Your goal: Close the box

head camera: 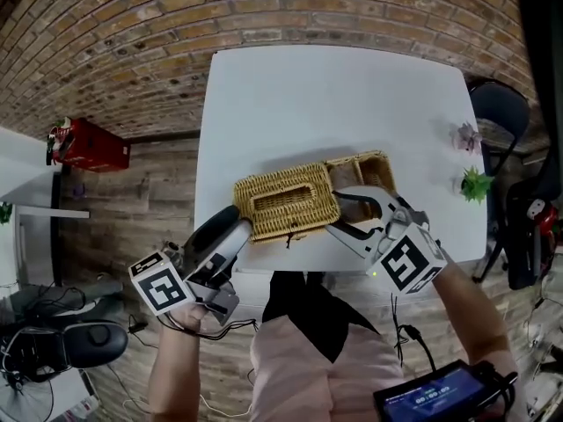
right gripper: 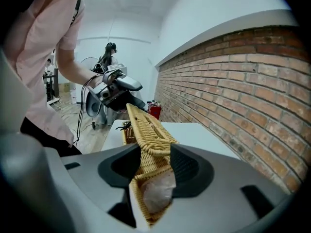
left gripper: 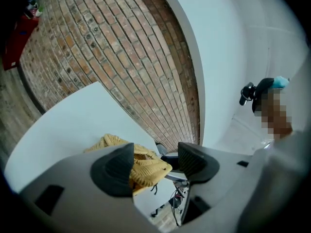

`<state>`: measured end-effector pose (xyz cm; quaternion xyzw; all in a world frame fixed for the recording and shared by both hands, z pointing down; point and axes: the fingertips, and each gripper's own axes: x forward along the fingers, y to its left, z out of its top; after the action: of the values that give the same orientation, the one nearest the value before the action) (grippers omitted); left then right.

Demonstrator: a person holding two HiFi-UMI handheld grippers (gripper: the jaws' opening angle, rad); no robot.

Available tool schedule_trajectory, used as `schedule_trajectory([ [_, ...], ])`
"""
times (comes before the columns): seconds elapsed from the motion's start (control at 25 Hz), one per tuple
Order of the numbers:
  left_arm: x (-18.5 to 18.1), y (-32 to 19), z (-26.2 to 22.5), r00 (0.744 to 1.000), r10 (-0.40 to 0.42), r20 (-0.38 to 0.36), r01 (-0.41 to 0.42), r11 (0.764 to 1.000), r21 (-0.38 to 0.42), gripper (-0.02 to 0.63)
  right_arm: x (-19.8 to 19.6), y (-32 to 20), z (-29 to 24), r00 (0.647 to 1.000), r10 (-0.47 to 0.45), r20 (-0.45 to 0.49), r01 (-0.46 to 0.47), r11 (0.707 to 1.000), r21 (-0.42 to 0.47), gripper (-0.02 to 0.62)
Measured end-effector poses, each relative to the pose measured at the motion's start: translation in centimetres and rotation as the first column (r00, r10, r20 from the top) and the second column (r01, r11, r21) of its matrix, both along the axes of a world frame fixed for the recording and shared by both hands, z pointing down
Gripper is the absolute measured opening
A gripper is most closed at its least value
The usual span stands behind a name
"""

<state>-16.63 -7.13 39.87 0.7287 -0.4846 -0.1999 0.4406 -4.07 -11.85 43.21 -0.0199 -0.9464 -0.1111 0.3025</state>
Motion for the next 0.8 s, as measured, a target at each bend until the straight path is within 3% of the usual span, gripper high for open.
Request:
schedule_trajectory([
  [0.28, 0.4, 1.1, 0.3, 0.999, 0.001, 0.053, -0.001, 1.000, 0.004, 0.290, 0.2, 0.4, 0.9, 0.999, 0.023, 0.024, -0.024, 0.998, 0.059, 0.200],
  [0.8, 1.3, 1.8, -1.1, 0.998, -0.011, 0.062, 0.008, 0.999, 0.047, 0.290, 2.0, 1.3, 2.9, 0.999, 0.033, -0.010, -0.032, 0.992, 0.120, 0.199],
])
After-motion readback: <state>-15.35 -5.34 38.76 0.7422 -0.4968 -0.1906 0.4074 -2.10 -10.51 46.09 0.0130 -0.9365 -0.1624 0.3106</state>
